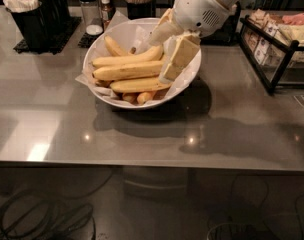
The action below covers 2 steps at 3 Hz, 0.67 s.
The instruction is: Pick banana from white bowl
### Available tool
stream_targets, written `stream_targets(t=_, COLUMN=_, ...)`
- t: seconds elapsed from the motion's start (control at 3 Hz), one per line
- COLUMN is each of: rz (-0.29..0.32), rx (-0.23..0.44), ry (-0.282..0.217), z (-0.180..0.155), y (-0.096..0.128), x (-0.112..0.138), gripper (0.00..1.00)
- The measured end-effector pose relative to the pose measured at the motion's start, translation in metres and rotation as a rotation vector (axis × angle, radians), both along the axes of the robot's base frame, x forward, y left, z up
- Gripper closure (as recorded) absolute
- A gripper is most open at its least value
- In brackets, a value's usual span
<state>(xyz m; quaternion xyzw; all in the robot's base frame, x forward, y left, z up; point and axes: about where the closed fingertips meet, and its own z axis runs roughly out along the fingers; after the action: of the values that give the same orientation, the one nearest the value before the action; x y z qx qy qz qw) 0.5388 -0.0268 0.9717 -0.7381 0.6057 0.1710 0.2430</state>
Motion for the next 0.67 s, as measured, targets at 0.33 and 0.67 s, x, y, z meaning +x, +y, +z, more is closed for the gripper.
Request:
stream_targets(t=0.33, rz=0.059, rx=-0.006, ry=0.030, z=-0.012, y=0.021, x=0.020, gripper=0.28)
stream_targets(t=0.67, rz=0.089, rx=0.000, ry=0.045, z=-0.019, y=0.035, x=0.031, gripper=0.29)
